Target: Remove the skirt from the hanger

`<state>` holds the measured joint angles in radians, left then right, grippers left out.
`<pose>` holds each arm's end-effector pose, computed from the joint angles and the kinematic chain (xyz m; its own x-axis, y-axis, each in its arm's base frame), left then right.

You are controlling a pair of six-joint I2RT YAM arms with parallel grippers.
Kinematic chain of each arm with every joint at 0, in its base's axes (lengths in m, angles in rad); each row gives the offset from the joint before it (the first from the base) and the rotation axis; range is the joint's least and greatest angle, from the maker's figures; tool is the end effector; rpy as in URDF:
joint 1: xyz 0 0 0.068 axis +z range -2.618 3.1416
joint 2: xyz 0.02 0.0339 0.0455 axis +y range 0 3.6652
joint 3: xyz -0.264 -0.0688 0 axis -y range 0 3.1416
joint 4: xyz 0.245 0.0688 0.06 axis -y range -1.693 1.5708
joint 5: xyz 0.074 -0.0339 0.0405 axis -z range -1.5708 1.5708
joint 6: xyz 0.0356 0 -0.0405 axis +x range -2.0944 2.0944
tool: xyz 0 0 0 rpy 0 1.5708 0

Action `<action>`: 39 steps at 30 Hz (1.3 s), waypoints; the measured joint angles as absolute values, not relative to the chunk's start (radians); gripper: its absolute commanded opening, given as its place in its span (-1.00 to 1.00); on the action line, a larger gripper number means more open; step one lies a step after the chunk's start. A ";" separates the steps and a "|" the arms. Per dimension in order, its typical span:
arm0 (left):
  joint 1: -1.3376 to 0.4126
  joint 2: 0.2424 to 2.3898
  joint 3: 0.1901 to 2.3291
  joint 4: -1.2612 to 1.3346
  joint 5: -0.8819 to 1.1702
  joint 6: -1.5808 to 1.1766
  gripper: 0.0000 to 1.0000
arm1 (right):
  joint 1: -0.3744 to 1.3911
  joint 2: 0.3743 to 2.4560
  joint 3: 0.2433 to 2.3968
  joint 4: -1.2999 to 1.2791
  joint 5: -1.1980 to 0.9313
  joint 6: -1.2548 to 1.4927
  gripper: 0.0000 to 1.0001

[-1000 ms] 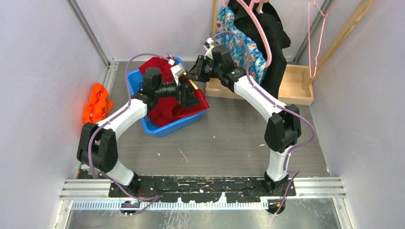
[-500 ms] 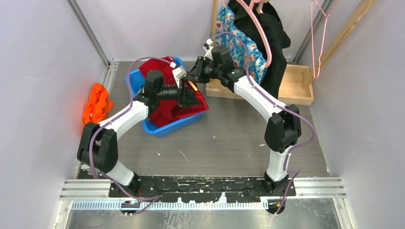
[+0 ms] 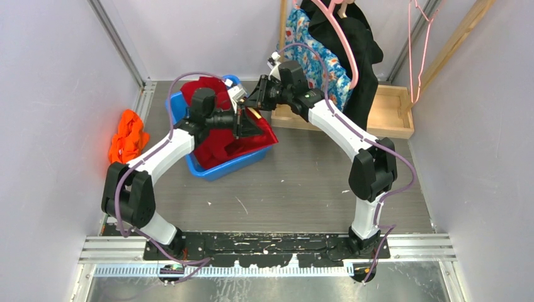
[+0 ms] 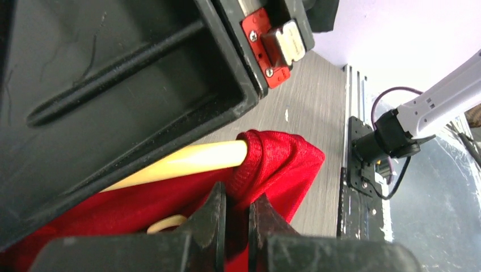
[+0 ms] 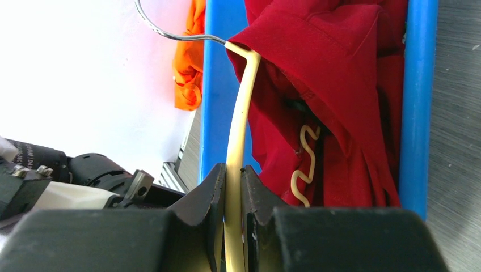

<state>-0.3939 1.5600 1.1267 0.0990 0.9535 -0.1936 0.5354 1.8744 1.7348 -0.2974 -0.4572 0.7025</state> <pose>0.3158 -0.1627 0.2980 -0.4769 0.0776 -0.8755 0.8577 0.2586 -0.4443 0.3755 0.2410 0.3459 -0.7959 0.2020 -0.5708 -0.3767 0.5728 0.7280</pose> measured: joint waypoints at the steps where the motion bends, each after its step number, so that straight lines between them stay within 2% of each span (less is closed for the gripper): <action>1: -0.395 1.559 1.151 0.052 0.947 -0.173 -1.00 | 0.535 1.874 1.735 -0.292 -0.458 0.706 -0.99; 8: -0.406 1.560 1.334 -0.223 0.850 -0.041 -0.97 | 0.535 1.874 1.743 -0.221 -0.459 0.738 -0.99; 10: -0.408 1.563 1.352 -0.244 0.828 -0.031 -0.73 | 0.535 1.874 1.743 -0.210 -0.458 0.741 -0.99; 14: -0.406 1.573 1.391 -0.252 0.780 -0.035 -0.50 | 0.534 1.881 1.740 -0.222 -0.438 0.730 -0.99; 15: -0.406 1.574 1.396 -0.249 0.773 -0.038 -0.53 | 0.533 1.884 1.739 -0.224 -0.434 0.728 -0.99; 17: -0.406 1.577 1.399 -0.239 0.765 -0.045 -0.95 | 0.531 1.886 1.739 -0.226 -0.430 0.727 -0.99; 18: -0.406 1.581 1.399 -0.235 0.764 -0.052 -1.00 | 0.530 1.886 1.739 -0.226 -0.428 0.726 -0.99; 25: -0.405 1.588 1.357 -0.146 0.806 -0.137 -1.00 | 0.529 1.886 1.739 -0.226 -0.427 0.716 -0.99; 32: -0.417 1.510 1.142 0.038 0.863 -0.342 -1.00 | 0.529 1.911 1.758 -0.234 -0.428 0.713 -0.99; 39: -0.561 1.508 1.083 0.151 0.851 -0.465 -1.00 | 0.528 2.012 1.872 -0.260 -0.439 0.714 -0.99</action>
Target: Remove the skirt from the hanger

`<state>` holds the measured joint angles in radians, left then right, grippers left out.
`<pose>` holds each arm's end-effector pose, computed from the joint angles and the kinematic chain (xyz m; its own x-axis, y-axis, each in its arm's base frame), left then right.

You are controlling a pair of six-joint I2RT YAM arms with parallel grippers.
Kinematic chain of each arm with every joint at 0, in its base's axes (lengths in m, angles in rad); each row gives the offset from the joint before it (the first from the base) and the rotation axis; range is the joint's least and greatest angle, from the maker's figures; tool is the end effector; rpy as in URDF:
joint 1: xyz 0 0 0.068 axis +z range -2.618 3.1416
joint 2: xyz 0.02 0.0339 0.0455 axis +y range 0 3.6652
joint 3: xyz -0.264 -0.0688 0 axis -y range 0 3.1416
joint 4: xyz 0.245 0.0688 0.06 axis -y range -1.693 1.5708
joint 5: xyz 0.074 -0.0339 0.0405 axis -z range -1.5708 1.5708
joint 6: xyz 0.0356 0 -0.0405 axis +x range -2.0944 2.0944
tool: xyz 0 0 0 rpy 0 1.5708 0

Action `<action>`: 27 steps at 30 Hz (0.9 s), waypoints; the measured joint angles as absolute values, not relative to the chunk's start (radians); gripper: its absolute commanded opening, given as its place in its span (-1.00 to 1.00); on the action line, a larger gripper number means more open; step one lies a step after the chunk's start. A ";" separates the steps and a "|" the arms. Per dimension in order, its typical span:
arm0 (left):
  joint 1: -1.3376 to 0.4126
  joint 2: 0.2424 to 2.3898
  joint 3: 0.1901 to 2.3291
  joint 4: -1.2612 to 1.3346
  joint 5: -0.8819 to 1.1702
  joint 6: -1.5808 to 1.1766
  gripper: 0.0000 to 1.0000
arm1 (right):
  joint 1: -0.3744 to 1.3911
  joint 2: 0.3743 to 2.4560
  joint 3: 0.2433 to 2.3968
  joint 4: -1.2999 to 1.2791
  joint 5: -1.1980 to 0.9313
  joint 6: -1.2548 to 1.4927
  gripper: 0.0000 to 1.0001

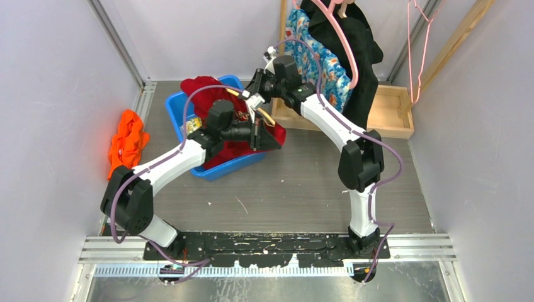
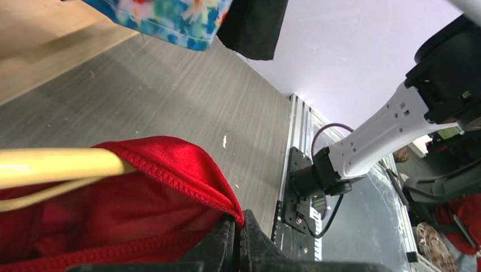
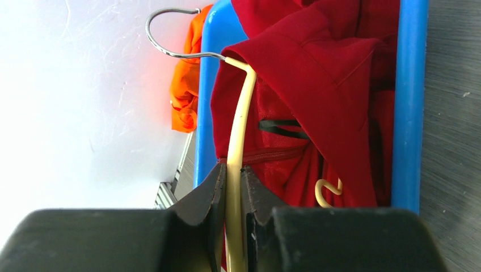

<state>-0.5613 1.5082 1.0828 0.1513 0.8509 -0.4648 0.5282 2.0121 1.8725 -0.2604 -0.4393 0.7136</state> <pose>0.2780 -0.2064 0.3041 -0.6368 0.0513 -0.7693 0.7587 0.2191 -0.6134 0.4083 0.2558 0.3362 -0.7743 0.2341 -0.5879 -0.3805 0.5702 0.7281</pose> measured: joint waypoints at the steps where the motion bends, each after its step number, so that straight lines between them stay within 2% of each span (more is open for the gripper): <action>1: -0.580 1.516 1.084 0.159 0.845 -0.471 -1.00 | 0.528 2.018 1.883 -0.261 -0.443 0.714 -0.99; 7: -0.628 1.562 1.111 0.131 0.804 -0.455 -1.00 | 0.531 2.043 1.934 -0.263 -0.454 0.719 -0.99; 17: -0.608 1.542 1.096 -0.033 0.763 -0.328 -1.00 | 0.538 2.056 1.977 -0.293 -0.463 0.728 -0.99; 23: -0.502 1.473 1.170 -0.285 0.635 -0.174 -1.00 | 0.538 1.927 1.861 -0.338 -0.452 0.669 -0.99; 27: -0.340 1.471 1.268 -0.381 0.570 -0.109 -1.00 | 0.540 1.799 1.815 -0.434 -0.439 0.599 -0.99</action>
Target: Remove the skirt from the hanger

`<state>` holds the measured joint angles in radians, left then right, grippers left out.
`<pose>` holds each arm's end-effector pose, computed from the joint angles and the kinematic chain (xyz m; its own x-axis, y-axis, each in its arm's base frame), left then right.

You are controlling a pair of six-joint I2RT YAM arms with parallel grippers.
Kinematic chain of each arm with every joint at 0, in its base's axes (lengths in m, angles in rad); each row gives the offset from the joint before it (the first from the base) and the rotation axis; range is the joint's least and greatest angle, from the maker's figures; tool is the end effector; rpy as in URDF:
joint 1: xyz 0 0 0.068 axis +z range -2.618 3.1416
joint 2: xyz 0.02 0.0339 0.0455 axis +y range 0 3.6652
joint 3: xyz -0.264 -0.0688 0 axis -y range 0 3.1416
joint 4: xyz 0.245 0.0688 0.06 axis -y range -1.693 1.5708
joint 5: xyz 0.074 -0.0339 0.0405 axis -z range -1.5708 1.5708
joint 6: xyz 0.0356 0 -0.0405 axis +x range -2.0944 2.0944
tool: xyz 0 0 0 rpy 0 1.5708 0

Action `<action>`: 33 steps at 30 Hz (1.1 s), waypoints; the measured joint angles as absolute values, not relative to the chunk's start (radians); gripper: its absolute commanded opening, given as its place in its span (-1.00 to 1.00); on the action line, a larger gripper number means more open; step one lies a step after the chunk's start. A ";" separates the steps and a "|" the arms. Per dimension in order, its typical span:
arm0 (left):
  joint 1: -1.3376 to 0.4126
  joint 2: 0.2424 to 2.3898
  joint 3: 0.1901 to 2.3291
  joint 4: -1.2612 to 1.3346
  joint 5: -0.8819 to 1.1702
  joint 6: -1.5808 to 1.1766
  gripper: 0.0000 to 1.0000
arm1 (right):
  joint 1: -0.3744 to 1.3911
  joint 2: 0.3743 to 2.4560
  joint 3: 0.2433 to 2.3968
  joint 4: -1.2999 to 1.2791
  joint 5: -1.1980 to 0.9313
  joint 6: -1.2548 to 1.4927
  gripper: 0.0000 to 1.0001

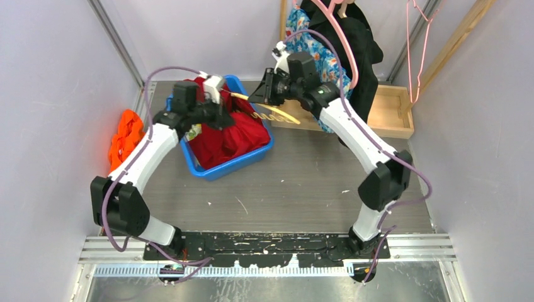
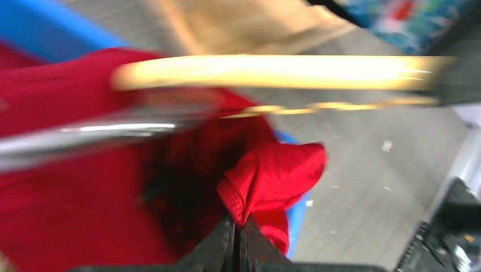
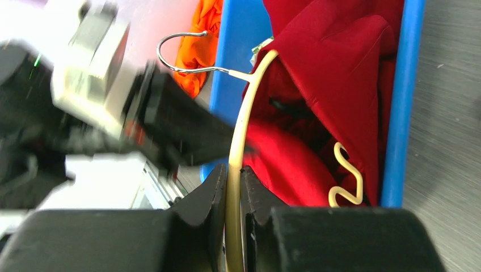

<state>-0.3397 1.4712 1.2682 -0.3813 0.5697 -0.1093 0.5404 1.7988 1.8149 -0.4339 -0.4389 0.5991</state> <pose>0.3071 -0.1289 0.3282 -0.5939 0.1125 -0.7967 0.6438 0.6602 -0.3867 0.3530 0.2294 0.3915 -0.7378 0.1526 -0.6576 -0.4635 0.5937 0.6578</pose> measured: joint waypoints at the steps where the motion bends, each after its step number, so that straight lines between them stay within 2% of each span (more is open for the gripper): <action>1: -0.300 1.473 1.283 -0.398 0.550 -0.097 -1.00 | 0.540 1.767 1.815 -0.463 -0.435 0.576 -0.99; 5: -0.167 1.532 1.362 -0.455 0.479 -0.069 -1.00 | 0.540 1.659 1.823 -0.561 -0.417 0.502 -0.99; 9: -0.121 1.611 1.438 -0.514 0.407 -0.041 -1.00 | 0.540 1.610 1.877 -0.641 -0.377 0.440 -0.99; 18: -0.118 1.626 1.388 -0.516 0.331 -0.041 -1.00 | 0.540 1.550 1.968 -0.748 -0.237 0.321 -0.99; 33: -0.118 1.705 1.368 -0.505 0.176 -0.078 -1.00 | 0.541 1.513 2.144 -0.859 -0.278 0.312 -0.99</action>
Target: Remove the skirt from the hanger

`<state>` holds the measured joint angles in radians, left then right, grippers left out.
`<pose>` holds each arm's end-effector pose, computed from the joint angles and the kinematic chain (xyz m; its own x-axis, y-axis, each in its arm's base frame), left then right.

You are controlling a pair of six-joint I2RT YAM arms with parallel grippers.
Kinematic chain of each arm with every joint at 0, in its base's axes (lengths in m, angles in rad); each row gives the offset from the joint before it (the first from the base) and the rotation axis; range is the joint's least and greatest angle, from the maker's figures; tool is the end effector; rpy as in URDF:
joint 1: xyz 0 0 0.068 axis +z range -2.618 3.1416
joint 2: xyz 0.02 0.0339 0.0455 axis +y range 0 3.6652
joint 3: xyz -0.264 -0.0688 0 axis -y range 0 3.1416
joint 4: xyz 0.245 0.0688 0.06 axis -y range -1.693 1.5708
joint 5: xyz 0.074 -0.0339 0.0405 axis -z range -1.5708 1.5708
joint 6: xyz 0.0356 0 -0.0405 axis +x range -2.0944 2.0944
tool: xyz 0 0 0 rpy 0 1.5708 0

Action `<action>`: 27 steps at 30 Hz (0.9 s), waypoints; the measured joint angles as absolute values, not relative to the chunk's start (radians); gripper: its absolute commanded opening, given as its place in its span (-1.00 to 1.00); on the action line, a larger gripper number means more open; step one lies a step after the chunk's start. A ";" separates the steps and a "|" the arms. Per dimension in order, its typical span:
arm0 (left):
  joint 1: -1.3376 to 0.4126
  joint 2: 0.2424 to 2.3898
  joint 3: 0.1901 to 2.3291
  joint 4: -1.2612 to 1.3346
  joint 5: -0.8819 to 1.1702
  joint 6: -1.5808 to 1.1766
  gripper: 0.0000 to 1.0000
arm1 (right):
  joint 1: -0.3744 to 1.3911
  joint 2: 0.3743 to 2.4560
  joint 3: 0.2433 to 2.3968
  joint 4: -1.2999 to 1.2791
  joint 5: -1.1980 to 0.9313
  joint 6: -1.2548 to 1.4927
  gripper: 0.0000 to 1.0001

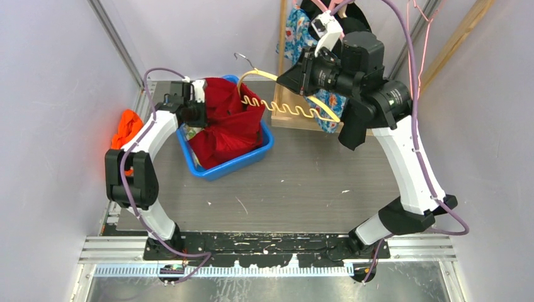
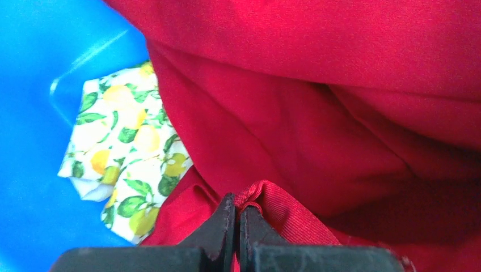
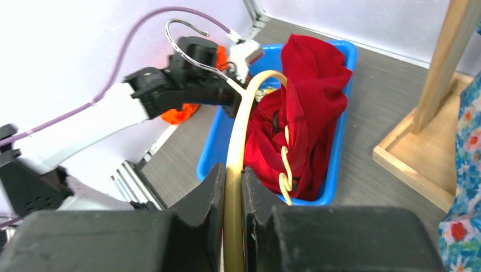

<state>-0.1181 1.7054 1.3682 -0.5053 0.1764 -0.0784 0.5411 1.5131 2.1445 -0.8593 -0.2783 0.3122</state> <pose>0.3757 -0.0509 0.2693 -0.7570 0.0122 -0.6533 0.1732 0.9678 -0.1827 0.2286 0.1488 0.5457 -0.4069 0.1001 -0.9080 -0.6301 0.6889 0.3583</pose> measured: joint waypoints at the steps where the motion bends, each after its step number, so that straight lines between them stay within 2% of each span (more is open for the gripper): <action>1: -0.119 1.714 1.369 -0.502 0.179 -0.081 -1.00 | 0.541 1.509 2.160 -0.859 -0.291 0.315 -0.99; 5: -0.127 1.766 1.369 -0.468 0.207 -0.121 -1.00 | 0.541 1.483 2.135 -0.823 -0.358 0.354 -0.99; 20: -0.121 1.783 1.262 -0.426 0.190 -0.142 -1.00 | 0.539 1.431 1.671 -0.434 -0.537 0.485 -0.99; 27: -0.120 1.670 1.262 -0.436 0.178 -0.124 -1.00 | 0.539 1.465 1.665 -0.434 -0.528 0.450 -0.99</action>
